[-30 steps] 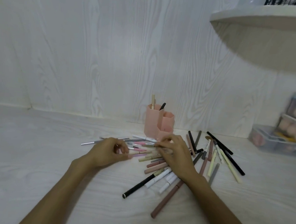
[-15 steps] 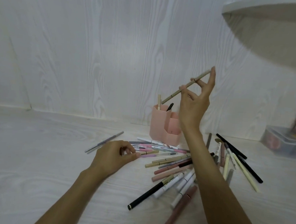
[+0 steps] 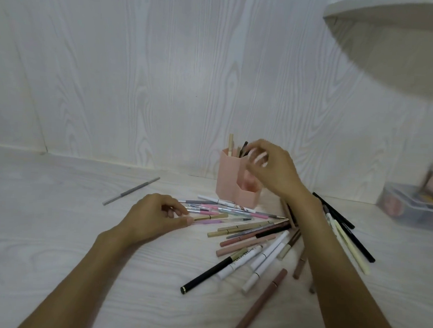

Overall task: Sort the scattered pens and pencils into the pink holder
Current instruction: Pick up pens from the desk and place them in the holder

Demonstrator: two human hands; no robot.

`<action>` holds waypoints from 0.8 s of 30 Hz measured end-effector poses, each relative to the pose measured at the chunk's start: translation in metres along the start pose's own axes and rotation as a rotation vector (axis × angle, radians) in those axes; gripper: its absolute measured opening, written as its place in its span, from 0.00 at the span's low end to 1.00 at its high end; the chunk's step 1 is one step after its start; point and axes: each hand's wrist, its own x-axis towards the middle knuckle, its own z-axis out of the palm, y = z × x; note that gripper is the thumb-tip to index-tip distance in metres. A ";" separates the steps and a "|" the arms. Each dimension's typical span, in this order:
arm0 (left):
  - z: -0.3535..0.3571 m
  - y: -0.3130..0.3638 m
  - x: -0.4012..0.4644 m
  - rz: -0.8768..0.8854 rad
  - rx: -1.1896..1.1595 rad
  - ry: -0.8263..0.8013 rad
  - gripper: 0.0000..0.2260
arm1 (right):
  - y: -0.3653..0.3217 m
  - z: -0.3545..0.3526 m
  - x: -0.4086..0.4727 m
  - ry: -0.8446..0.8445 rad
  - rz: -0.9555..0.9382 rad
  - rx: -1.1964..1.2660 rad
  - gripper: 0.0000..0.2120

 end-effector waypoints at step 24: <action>-0.048 0.092 0.033 0.174 -0.684 0.791 0.11 | 0.035 0.019 -0.026 -0.834 0.141 -0.120 0.09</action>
